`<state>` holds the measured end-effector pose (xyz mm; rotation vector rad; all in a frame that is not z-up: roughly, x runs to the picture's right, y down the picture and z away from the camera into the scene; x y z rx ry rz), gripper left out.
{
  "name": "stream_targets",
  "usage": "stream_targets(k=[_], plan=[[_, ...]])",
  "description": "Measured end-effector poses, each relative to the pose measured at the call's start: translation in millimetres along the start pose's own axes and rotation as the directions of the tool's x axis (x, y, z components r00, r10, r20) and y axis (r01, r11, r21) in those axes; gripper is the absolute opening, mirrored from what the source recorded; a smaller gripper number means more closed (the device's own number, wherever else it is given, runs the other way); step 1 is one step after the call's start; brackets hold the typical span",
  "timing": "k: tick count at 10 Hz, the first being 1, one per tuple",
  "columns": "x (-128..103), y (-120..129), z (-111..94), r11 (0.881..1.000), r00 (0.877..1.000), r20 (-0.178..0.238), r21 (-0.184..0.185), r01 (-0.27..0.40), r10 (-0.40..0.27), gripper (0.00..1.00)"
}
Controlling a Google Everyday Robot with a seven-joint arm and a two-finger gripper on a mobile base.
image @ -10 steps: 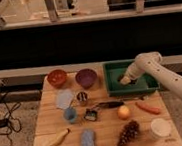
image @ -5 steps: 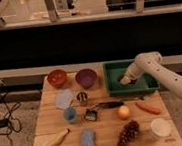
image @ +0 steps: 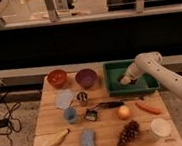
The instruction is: Wipe tray with eraser
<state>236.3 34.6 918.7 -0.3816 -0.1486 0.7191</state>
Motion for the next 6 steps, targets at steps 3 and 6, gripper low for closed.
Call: stream_targets(k=[3,6], plan=[[0.4,-0.1,-0.1,1.0,1.0,0.0,0.0,0.0,0.0,0.31],[1.3,0.2,0.8,1.0,1.0,-0.001,-0.001,-0.001,0.001,0.63]])
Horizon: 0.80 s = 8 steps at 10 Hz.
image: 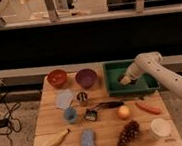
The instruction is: Wipe tray with eraser
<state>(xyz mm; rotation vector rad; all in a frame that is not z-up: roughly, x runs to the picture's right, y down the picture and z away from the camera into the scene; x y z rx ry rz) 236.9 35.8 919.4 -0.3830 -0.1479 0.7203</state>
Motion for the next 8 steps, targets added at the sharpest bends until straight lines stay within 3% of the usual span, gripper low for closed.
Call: stream_targets(k=[2,3,8], plan=[[0.1,0.1,0.1,1.0,1.0,0.0,0.0,0.0,0.0,0.78],[0.3,-0.1,-0.1,1.0,1.0,0.0,0.0,0.0,0.0,0.8],[0.1,0.0,0.1,1.0,1.0,0.0,0.0,0.0,0.0,0.8]])
